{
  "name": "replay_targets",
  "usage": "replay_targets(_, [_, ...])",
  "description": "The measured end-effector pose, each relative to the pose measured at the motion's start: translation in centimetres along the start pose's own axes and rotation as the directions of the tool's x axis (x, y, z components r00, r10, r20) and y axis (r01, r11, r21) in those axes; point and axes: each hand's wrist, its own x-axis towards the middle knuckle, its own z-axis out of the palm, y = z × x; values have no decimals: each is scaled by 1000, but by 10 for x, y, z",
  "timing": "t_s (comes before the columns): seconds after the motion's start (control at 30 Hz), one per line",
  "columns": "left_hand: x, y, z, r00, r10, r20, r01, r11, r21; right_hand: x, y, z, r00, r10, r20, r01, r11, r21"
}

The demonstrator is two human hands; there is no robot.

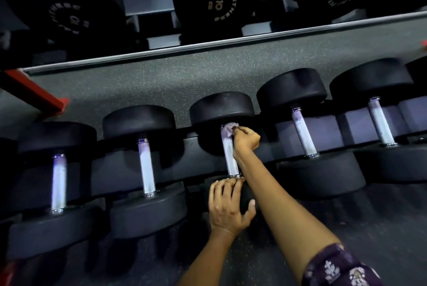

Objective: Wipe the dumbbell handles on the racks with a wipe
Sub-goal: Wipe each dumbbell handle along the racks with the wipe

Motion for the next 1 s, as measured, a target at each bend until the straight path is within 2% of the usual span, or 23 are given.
replay_targets(0.07, [-1,0,0,1000,-2,2,2,1000,-3,2,-1,1,997,71,-8,-70,995,74])
replay_targets(0.2, [0,-2,1,1000,11,0,-11,1000,3,0,-1,5,1000,12,-5,-12,999,42])
replay_targets(0.33, [-2,-1,1,1000,11,-11,-11,1000,-7,5,-4,4,996,87,-34,-82,988,132])
replay_targets(0.47, [0,-2,1,999,22,-37,-22,1000,-4,0,2,6,998,-55,-9,55,998,-11])
replay_targets(0.6, [-2,-1,0,999,26,-34,-27,1000,-17,2,1,5,998,-13,-65,12,1000,-22])
replay_targets(0.7, [0,-2,1,999,26,-18,-27,1000,-15,-2,-1,6,994,-92,-52,89,995,-51])
replay_targets(0.8, [-1,-2,2,999,25,-28,-26,1000,-13,-4,-4,4,996,-72,-49,71,997,-23])
replay_targets(0.83, [-2,-2,2,999,25,-26,-26,1000,-14,-5,-3,4,992,-109,-65,105,993,-61])
replay_targets(0.9, [-3,-3,3,999,25,-24,-25,1000,-13,-9,-1,2,949,-316,-14,303,920,-250])
replay_targets(0.93, [-3,-3,4,999,23,-28,-23,1000,-8,-13,2,-1,893,-444,80,443,831,-337])
replay_targets(1.0, [-2,-3,5,999,20,-39,-20,1000,-1,-12,12,-12,717,-624,312,694,591,-411])
